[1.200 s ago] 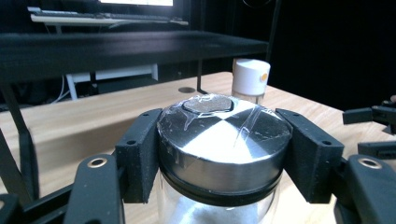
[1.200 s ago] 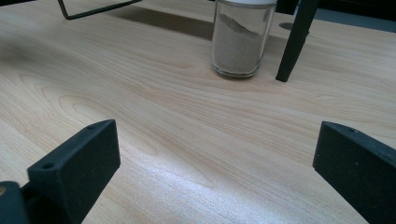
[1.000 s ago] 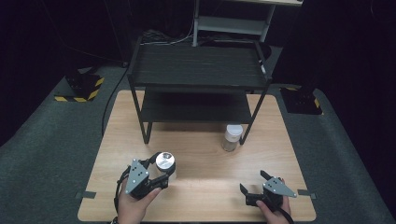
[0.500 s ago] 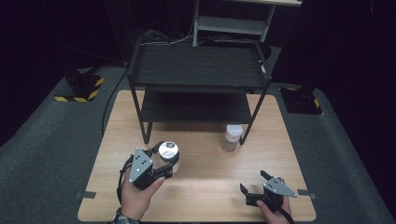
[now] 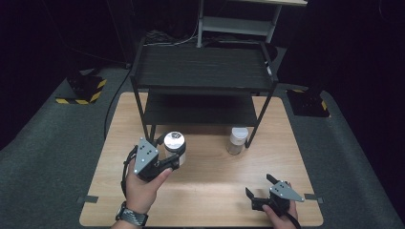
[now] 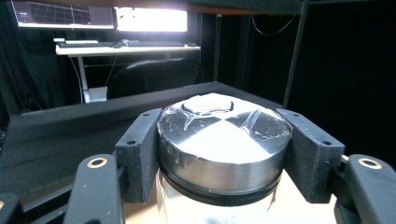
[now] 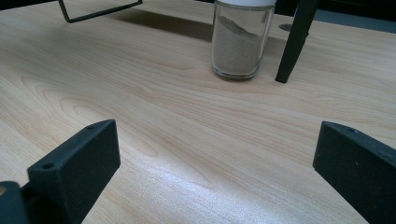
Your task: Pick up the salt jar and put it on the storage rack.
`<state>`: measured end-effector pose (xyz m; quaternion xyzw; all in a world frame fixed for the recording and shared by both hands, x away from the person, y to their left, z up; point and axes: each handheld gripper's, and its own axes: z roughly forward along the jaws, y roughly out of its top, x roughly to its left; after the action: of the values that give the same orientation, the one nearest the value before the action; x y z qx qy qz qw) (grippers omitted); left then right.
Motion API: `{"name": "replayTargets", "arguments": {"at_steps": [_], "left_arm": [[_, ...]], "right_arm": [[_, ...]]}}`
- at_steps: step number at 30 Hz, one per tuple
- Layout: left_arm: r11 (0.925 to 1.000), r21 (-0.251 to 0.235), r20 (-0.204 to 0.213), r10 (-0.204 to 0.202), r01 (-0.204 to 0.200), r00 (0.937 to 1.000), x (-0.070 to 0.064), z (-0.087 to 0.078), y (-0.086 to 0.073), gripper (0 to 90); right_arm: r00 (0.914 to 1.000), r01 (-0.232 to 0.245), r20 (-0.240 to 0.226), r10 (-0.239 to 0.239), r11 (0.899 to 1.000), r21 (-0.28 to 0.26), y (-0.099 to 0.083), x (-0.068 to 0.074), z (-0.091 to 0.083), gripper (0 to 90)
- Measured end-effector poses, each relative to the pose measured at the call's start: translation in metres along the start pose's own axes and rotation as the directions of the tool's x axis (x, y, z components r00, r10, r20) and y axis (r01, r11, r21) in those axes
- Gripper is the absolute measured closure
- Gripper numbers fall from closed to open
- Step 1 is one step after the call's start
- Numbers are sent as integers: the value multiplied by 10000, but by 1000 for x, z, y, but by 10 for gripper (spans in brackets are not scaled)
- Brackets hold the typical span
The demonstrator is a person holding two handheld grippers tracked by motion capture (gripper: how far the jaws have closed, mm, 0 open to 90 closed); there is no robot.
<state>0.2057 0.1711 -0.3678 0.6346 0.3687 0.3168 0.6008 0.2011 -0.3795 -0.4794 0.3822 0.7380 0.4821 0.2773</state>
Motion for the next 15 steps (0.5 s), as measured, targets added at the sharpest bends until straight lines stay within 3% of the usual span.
{"name": "replayTargets", "arguments": {"at_steps": [15], "left_arm": [[9993,-273,-290,252,-259,9993,-5,14,36,352]], "right_arm": [[10000,3,-28,-3,10000,-4,0,-1,0,2]]}}
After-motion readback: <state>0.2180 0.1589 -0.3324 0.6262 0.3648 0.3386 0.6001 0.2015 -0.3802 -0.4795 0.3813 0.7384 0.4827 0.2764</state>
